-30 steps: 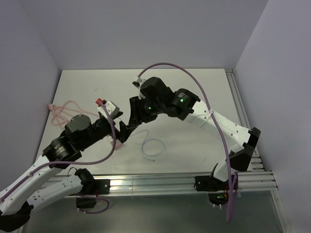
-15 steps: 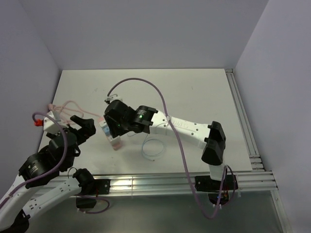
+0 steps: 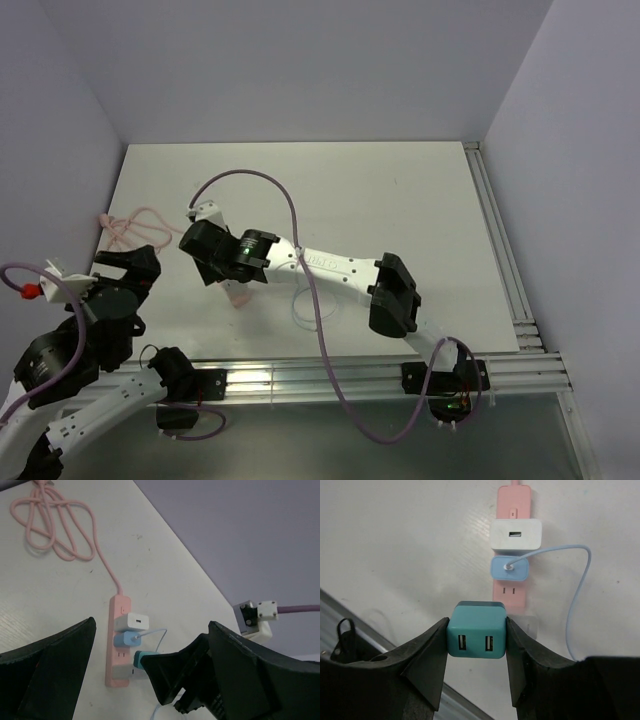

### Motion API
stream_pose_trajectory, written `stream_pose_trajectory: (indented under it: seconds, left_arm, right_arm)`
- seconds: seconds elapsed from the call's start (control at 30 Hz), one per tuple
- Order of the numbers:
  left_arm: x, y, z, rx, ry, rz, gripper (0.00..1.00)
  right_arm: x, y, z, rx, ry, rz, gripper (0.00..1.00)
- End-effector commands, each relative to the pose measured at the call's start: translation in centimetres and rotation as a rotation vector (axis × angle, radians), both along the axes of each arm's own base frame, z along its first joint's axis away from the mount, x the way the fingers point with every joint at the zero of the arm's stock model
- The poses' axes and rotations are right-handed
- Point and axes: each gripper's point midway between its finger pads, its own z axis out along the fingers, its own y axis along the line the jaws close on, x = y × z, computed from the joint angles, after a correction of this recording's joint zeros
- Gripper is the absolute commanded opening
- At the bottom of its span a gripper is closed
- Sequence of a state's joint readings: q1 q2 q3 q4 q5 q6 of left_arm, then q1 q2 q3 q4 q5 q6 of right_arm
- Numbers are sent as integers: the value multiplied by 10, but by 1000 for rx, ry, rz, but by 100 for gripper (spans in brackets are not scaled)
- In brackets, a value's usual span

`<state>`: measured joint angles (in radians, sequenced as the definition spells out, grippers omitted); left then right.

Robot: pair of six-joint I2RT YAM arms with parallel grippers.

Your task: Insert the plug

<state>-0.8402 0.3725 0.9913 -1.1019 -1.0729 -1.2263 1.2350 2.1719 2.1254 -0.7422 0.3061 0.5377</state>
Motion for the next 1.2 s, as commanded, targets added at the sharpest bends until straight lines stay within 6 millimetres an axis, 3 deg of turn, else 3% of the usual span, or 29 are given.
stream_pose_trajectory:
  seconds: [0.0,0.33,0.47,0.83,1.17]
  left_arm:
    - [-10,28,8,-94,-67,128,99]
    - [-14,36,20,-78,-156,101,97]
    - [-18,42,25,-69,-174,107,96]
    - [-18,33,28,-62,-172,42,96]
    - [-24,44,29,-39,-177,57,96]
  right_arm:
    - [17,4,15,1,-101,-62,0]
    - [22,15,-19,-56,-83,-66,0]
    - [25,9,-33,-95,-74,-71,0]
    - [20,0,-69,-173,-20,-21,0]
    - [25,-13,-92,-215,4,-19,0]
